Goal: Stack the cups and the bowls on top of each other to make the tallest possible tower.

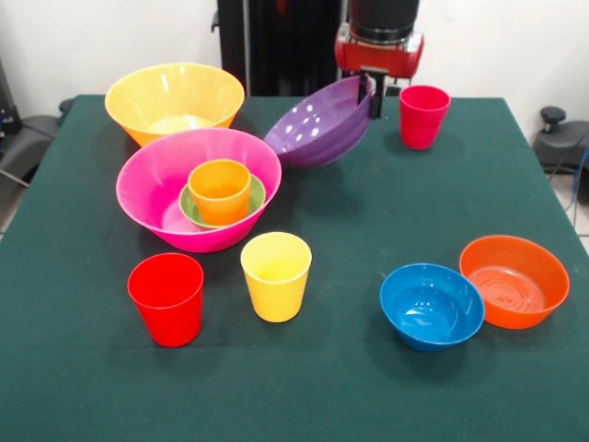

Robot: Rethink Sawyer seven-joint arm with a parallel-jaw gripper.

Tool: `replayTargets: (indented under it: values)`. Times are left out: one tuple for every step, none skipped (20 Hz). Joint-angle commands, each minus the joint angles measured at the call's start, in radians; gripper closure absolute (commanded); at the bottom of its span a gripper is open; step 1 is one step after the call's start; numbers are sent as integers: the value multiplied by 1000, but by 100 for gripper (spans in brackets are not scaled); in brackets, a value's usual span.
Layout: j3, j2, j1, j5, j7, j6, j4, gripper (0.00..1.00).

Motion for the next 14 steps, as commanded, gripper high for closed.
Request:
replayTargets:
  values:
    - [34,-72,28,60,124,131,19,100]
    - [30,-74,31,63,124,138,15,100]
    - [23,-84,38,65,126,148,12,100]
    - [15,-99,46,69,126,175,3,100]
    - [8,-113,54,72,126,202,-6,100]
    - [-1,-130,64,78,128,242,-22,100]
    - [-9,-148,72,78,125,286,-39,100]
    - [-19,-162,83,77,125,325,-56,100]
    - [-24,-174,87,77,120,368,-75,100]
    - [-18,-179,81,83,113,398,-86,100]
    - [-15,-181,77,87,109,411,-91,100]
    - [-13,-180,74,87,104,419,-99,100]
    - [-14,-180,75,86,105,421,-101,100]
    - [-17,-182,78,83,106,427,-107,100]
